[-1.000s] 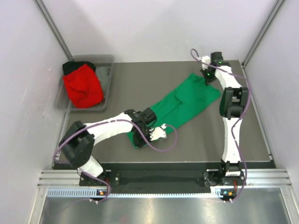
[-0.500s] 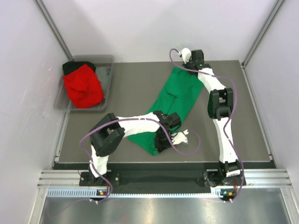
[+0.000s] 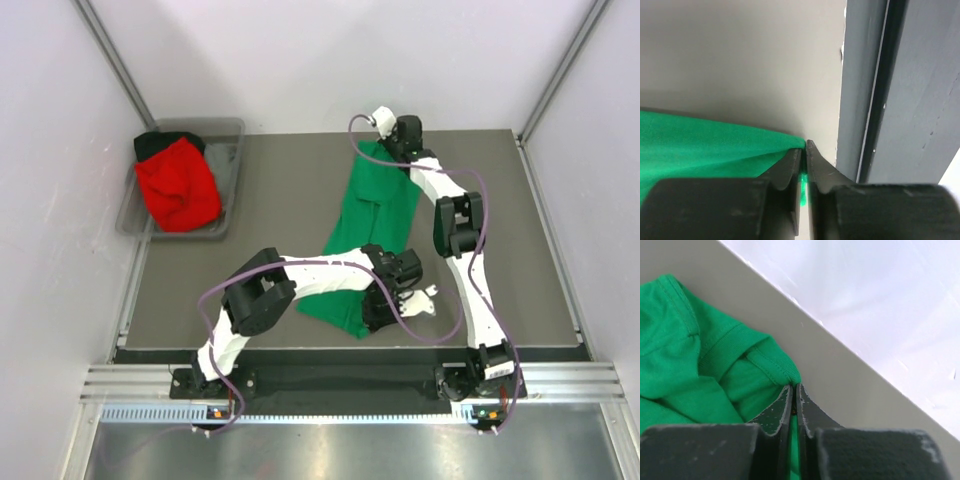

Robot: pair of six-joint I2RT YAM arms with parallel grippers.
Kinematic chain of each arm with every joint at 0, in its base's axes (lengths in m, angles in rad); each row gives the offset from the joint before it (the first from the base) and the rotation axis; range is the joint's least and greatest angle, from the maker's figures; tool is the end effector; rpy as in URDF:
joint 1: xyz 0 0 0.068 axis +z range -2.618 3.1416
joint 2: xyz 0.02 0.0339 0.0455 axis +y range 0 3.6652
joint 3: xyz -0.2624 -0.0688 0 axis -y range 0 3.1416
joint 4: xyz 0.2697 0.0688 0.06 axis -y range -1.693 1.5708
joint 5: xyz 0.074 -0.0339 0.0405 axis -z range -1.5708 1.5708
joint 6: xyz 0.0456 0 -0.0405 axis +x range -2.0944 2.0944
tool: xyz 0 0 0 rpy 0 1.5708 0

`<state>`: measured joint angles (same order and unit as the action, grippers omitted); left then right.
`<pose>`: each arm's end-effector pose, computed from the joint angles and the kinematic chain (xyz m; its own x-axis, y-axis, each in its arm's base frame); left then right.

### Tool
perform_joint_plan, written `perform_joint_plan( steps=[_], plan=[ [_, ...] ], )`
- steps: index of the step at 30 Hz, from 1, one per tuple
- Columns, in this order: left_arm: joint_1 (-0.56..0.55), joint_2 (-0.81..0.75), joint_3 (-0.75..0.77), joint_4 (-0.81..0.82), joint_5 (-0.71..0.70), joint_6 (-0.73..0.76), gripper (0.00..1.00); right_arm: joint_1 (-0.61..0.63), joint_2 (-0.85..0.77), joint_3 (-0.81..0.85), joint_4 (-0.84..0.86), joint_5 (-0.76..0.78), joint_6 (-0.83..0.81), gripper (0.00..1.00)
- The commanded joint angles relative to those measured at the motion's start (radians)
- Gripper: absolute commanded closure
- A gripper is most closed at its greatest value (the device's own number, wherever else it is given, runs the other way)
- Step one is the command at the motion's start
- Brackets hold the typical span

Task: Fold and stack the t-shirts
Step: Fold the tshirt

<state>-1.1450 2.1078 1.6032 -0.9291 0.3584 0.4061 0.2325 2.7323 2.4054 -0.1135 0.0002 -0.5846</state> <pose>0.1652 -0.4030 0.1455 -0.0312 0.9643 -0.2628 0.9633 -0.0411 -0.2652 0.6263 0.1483 0.1372 -0.2189 -0.6190 -0.7543 -0.4209 0.7573 -0.4993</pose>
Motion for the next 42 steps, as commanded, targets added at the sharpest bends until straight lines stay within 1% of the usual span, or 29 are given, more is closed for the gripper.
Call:
perform_joint_plan(
  steps=[1, 2, 3, 4, 5, 6, 7, 9, 11, 12, 13, 15, 16, 17, 18, 20, 21, 22, 23, 24, 25, 26, 27, 28, 30, 33, 37, 41, 42],
  plan=[
    [-0.022, 0.003, 0.069, -0.027, 0.028, -0.029, 0.77, 0.034, 0.000, 0.070, 0.195, 0.010, 0.002, 0.95],
    [-0.024, 0.000, 0.086, -0.027, 0.016, -0.042, 0.74, 0.039, -0.005, 0.067, 0.233, 0.033, 0.009, 0.74],
    [-0.028, -0.012, 0.093, -0.036, 0.013, -0.044, 0.72, 0.039, -0.032, 0.034, 0.254, 0.046, 0.034, 0.61],
    [-0.030, -0.025, 0.100, -0.037, -0.018, -0.049, 0.67, 0.037, -0.060, 0.003, 0.283, 0.066, 0.046, 0.42],
    [-0.032, -0.041, 0.097, -0.037, -0.028, -0.056, 0.61, 0.033, -0.092, -0.035, 0.343, 0.084, 0.054, 0.38],
    [-0.032, -0.090, 0.092, -0.037, -0.044, -0.061, 0.48, 0.030, -0.170, -0.107, 0.365, 0.104, 0.071, 0.35],
    [-0.032, -0.116, 0.090, -0.040, -0.058, -0.062, 0.24, 0.024, -0.210, -0.132, 0.376, 0.118, 0.084, 0.27],
    [-0.032, -0.188, 0.107, -0.059, -0.075, -0.062, 0.12, 0.007, -0.341, -0.202, 0.362, 0.155, 0.126, 0.23],
    [-0.032, -0.242, 0.164, -0.099, -0.101, -0.069, 0.10, -0.013, -0.457, -0.283, 0.330, 0.159, 0.166, 0.21],
    [-0.030, -0.264, 0.178, -0.102, -0.125, -0.072, 0.06, -0.021, -0.582, -0.378, 0.313, 0.156, 0.233, 0.20],
    [-0.029, -0.287, 0.185, -0.097, -0.151, -0.079, 0.01, -0.027, -0.645, -0.426, 0.287, 0.150, 0.274, 0.20],
    [0.017, -0.343, 0.181, -0.088, -0.174, -0.095, 0.01, -0.047, -0.840, -0.582, 0.162, 0.088, 0.429, 0.20],
    [0.052, -0.360, 0.164, -0.080, -0.147, -0.111, 0.01, -0.053, -0.903, -0.644, 0.062, 0.046, 0.478, 0.20],
    [0.097, -0.376, 0.149, -0.062, -0.112, -0.162, 0.01, -0.056, -0.965, -0.707, 0.014, -0.056, 0.521, 0.21],
    [0.201, -0.403, 0.126, -0.044, -0.035, -0.191, 0.01, -0.058, -1.073, -0.835, -0.030, -0.104, 0.584, 0.21],
    [0.313, -0.433, 0.034, 0.002, 0.022, -0.289, 0.02, -0.059, -1.169, -0.975, -0.136, -0.213, 0.676, 0.24],
    [0.412, -0.463, 0.000, 0.053, 0.057, -0.312, 0.05, -0.059, -1.241, -1.109, -0.167, -0.323, 0.751, 0.25],
    [0.454, -0.480, -0.072, 0.079, 0.077, -0.346, 0.07, -0.059, -1.272, -1.179, -0.219, -0.377, 0.785, 0.27],
    [0.491, -0.521, -0.113, 0.116, 0.088, -0.402, 0.10, -0.067, -1.301, -1.250, -0.228, -0.491, 0.825, 0.27],
    [0.552, -0.541, -0.155, 0.175, 0.088, -0.435, 0.14, -0.073, -1.363, -1.411, -0.223, -0.549, 0.914, 0.27],
    [0.577, -0.560, -0.237, 0.209, 0.073, -0.490, 0.23, -0.079, -1.400, -1.499, -0.177, -0.596, 0.968, 0.31],
    [0.600, -0.578, -0.273, 0.231, 0.076, -0.512, 0.28, -0.082, -1.445, -1.590, -0.137, -0.633, 1.027, 0.32],
    [0.651, -0.601, -0.310, 0.251, 0.086, -0.532, 0.29, -0.082, -1.518, -1.752, -0.099, -0.701, 1.134, 0.33],
    [0.672, -0.606, -0.363, 0.277, 0.100, -0.550, 0.29, -0.082, -1.548, -1.829, -0.016, -0.724, 1.196, 0.34],
    [0.712, -0.600, -0.397, 0.277, 0.151, -0.582, 0.30, -0.081, -1.615, -1.955, -0.035, -0.702, 1.253, 0.34],
    [0.757, -0.582, -0.440, 0.279, 0.175, -0.604, 0.31, -0.064, -1.610, -1.979, -0.118, -0.634, 1.244, 0.34],
    [0.823, -0.508, -0.471, 0.251, 0.217, -0.621, 0.34, 0.005, -1.536, -1.980, -0.092, -0.643, 1.292, 0.37],
    [0.843, -0.428, -0.485, 0.248, 0.264, -0.625, 0.40, 0.097, -1.484, -1.988, -0.092, -0.628, 1.324, 0.40],
    [0.843, -0.416, -0.489, 0.248, 0.275, -0.627, 0.44, 0.111, -1.467, -1.984, -0.101, -0.626, 1.336, 0.40]
  ],
)
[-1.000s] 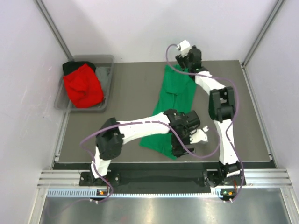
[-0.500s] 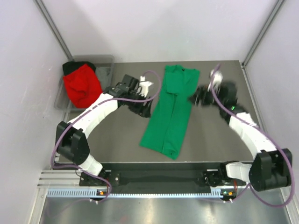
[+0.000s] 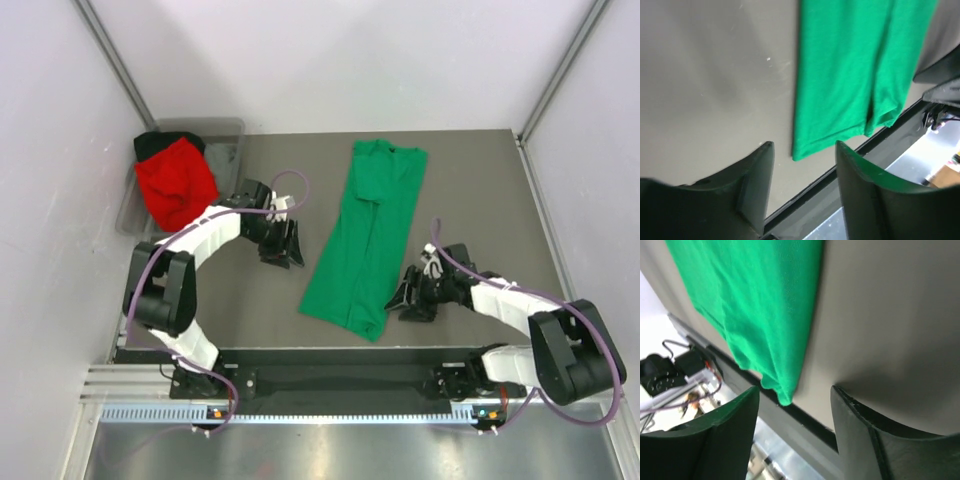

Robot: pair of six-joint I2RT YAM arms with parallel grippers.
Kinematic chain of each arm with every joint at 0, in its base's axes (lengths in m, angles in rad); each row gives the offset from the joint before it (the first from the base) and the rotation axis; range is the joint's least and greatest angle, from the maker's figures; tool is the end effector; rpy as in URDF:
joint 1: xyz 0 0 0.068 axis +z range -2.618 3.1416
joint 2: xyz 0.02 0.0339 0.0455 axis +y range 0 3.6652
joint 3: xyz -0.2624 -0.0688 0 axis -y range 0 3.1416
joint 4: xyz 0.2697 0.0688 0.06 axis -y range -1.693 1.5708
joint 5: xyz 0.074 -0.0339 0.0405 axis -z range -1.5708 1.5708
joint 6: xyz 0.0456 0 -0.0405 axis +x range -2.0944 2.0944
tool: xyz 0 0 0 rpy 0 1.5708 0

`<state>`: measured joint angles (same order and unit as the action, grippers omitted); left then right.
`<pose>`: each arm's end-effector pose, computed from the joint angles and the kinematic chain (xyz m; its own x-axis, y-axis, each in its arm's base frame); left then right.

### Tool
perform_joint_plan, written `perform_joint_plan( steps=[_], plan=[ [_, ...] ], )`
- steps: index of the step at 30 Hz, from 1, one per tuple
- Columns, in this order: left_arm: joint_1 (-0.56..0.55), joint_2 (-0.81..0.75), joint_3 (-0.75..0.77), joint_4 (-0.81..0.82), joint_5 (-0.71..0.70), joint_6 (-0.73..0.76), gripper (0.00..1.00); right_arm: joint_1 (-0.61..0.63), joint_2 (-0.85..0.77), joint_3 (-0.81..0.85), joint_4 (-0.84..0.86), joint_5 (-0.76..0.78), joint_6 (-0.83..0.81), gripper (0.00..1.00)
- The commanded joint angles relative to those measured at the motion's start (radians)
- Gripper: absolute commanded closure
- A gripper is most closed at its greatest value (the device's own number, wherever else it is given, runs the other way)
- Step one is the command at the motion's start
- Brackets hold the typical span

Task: Fold and stack the t-shirts
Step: Fold the tshirt

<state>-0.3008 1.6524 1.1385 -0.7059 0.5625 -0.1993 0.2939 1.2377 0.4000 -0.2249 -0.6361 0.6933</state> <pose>0.3218 -0.1253 0.1890 -0.9634 0.1235 -0.2379 0.2398 0.7938 -0.5589 0.1961 0.0877 0.1045 -0.9689 0.2439 -0.0426 0.1423 0.6895 0.7102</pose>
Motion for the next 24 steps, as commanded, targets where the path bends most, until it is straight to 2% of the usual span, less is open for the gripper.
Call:
perform_joint_plan(
  steps=[1, 4, 9, 14, 17, 24],
  plan=[
    [-0.001, 0.052, -0.031, 0.023, 0.076, -0.023, 0.46, 0.063, 0.031, 0.020, -0.011, 0.013, 0.063, 0.42],
    [-0.004, 0.098, -0.046, 0.025, 0.082, -0.026, 0.52, 0.120, 0.048, 0.014, -0.039, 0.038, 0.078, 0.46],
    [-0.021, 0.155, -0.088, 0.040, 0.091, -0.034, 0.55, 0.166, 0.101, 0.033, -0.007, 0.024, 0.121, 0.51],
    [-0.058, 0.181, -0.102, 0.039, 0.076, -0.029, 0.55, 0.180, 0.101, 0.030, -0.010, 0.027, 0.123, 0.57],
    [-0.076, 0.188, -0.100, 0.037, 0.086, -0.029, 0.56, 0.188, 0.095, 0.026, -0.021, 0.036, 0.117, 0.66],
    [-0.096, 0.201, -0.106, 0.028, 0.079, -0.022, 0.53, 0.206, 0.117, 0.036, -0.008, 0.041, 0.115, 0.68]
  ],
)
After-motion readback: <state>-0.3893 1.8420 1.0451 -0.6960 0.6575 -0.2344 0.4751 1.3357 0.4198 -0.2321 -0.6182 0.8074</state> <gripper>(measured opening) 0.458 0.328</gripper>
